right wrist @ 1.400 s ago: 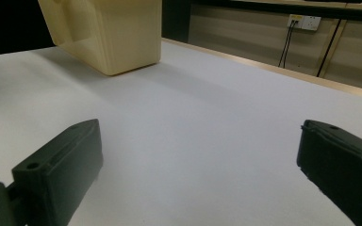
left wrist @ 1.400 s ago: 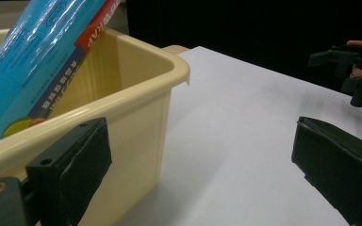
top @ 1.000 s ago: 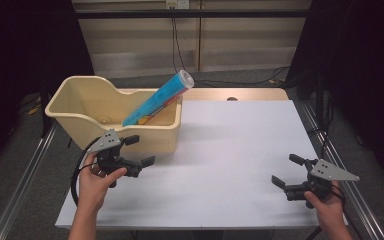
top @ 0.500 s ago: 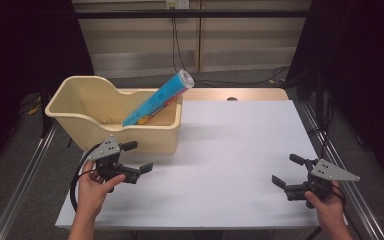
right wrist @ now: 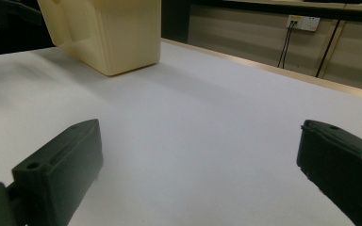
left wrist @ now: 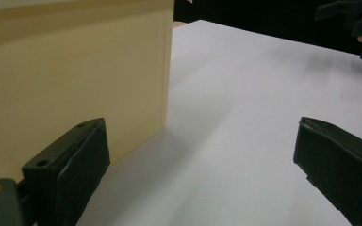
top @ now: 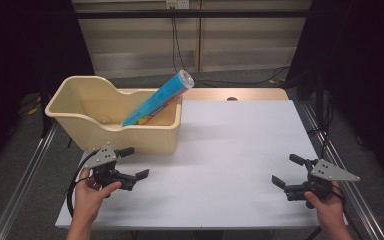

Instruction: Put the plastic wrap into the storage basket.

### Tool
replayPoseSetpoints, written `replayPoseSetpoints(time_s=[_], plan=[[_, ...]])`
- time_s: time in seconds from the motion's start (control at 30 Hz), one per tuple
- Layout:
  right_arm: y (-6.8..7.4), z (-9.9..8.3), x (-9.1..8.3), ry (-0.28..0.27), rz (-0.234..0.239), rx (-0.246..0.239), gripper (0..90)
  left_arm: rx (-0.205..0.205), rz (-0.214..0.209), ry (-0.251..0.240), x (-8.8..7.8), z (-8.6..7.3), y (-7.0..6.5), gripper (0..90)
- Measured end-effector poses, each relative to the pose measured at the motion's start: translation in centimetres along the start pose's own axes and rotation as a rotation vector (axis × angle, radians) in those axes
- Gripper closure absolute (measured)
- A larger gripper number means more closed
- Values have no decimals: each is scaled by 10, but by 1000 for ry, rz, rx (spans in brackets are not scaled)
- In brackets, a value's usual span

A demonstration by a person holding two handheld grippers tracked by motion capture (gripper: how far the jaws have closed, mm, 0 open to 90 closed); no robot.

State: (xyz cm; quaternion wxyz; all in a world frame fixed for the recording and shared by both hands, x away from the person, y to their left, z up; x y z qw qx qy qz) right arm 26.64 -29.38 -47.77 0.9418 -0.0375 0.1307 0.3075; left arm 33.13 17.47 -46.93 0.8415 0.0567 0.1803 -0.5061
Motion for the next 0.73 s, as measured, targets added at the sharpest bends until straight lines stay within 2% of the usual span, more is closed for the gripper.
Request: replayPoseSetpoints(time_s=[0.2,0.33,0.73], plan=[[-1,-1,0,5,-1,1,4,15,-4,-7,-6,-4,-2,41],[-1,-1,0,3,-3,7,5,8,-3,-23,-10,-4,-3,41],[-2,-3,0,9,-6,10,4,19,-9,-17,-12,-7,-3,41]])
Point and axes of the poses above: each handheld gripper's, and its own axes: x roughly forward along the jaws, z roughly out of its top, y roughly to its left, the point moved 7 cm from there along x, roughly forward along the jaws, and after that the axes turned 2 degrees about -z, right-handed, at the moved point
